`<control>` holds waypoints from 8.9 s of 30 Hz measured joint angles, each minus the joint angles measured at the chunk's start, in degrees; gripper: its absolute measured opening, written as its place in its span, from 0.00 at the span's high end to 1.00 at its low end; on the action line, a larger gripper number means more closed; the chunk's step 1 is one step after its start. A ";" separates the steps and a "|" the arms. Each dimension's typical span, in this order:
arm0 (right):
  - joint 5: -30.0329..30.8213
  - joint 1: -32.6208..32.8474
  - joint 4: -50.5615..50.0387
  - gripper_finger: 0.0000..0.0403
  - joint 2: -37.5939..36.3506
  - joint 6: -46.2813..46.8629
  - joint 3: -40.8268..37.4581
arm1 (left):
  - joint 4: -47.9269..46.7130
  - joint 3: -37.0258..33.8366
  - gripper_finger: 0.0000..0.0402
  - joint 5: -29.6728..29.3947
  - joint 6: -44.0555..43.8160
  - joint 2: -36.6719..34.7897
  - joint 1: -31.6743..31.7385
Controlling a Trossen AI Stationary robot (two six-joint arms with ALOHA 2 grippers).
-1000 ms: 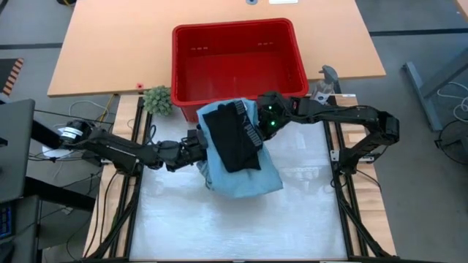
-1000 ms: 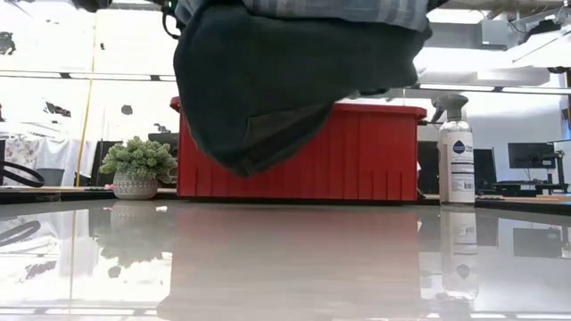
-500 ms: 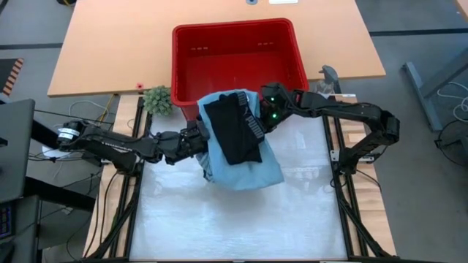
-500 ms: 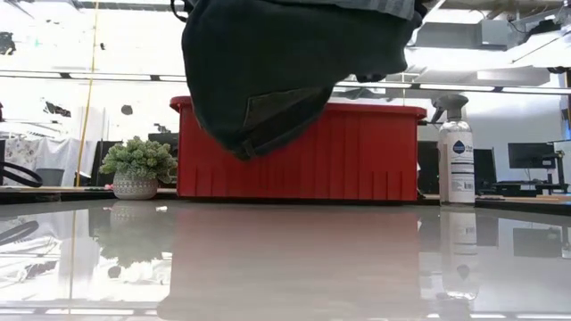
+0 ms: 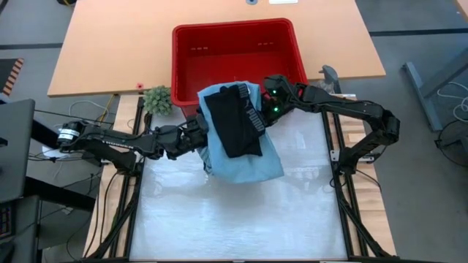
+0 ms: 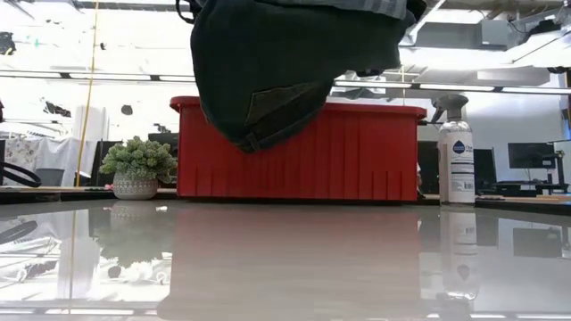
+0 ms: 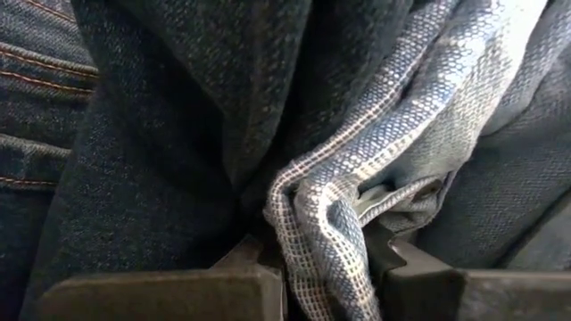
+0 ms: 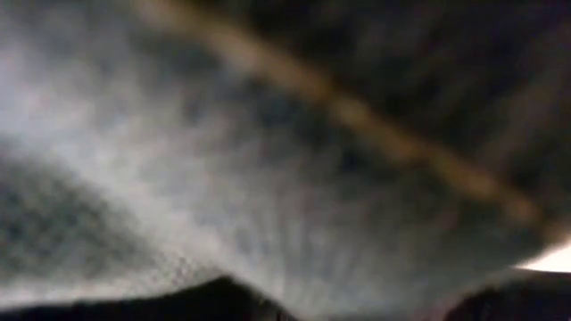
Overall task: Fold Laundry from Bin
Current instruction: Put the stacked clothes into the red laundry bin, then return to Home Position
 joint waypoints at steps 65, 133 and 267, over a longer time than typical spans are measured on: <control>-11.72 -16.53 -2.63 0.75 6.22 -2.59 31.50 | -15.25 29.65 0.90 9.40 13.97 3.42 17.79; -2.93 -41.45 -3.38 0.45 49.16 -4.38 54.53 | -54.45 52.48 0.77 29.16 33.75 44.80 52.34; -4.61 -49.68 -36.62 0.92 -8.87 -53.91 54.18 | -42.56 52.54 0.56 66.49 65.20 9.52 46.95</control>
